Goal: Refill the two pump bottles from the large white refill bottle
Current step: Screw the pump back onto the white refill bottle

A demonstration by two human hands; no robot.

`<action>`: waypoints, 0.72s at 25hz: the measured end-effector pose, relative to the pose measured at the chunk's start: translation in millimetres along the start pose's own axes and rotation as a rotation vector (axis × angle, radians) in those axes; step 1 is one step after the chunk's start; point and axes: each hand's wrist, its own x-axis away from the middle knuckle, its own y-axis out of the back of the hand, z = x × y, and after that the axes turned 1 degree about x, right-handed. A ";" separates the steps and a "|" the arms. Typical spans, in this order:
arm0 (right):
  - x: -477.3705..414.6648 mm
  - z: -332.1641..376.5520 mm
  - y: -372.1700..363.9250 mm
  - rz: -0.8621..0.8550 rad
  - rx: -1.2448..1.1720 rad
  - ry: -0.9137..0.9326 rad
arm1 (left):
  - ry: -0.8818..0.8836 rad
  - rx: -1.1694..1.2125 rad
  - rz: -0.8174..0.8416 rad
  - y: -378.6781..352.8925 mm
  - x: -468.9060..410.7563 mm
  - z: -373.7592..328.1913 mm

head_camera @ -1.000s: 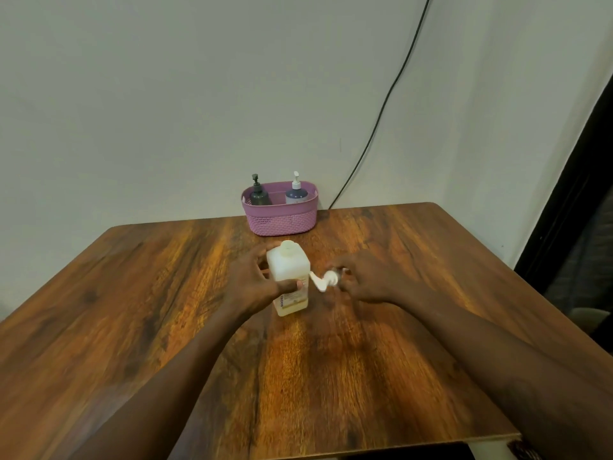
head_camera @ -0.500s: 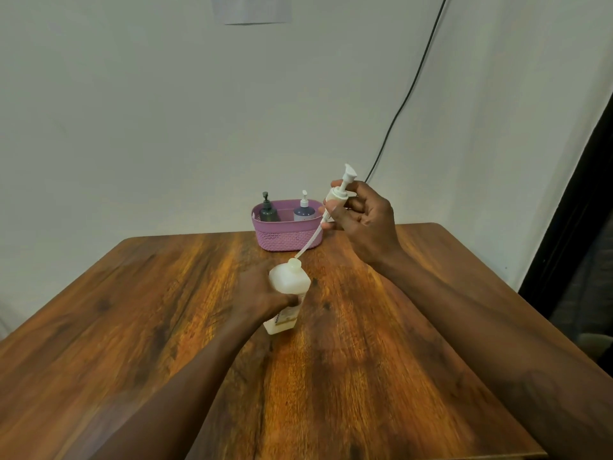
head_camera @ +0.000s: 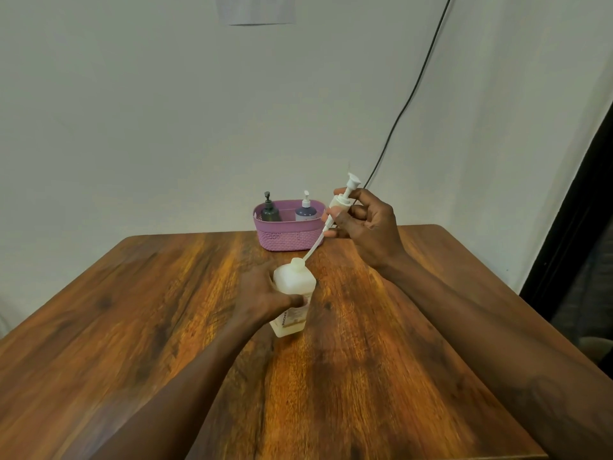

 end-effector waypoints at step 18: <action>2.6 0.5 -12.1 -0.016 0.727 -0.153 | -0.237 0.205 -0.083 8.6 9.3 -60.3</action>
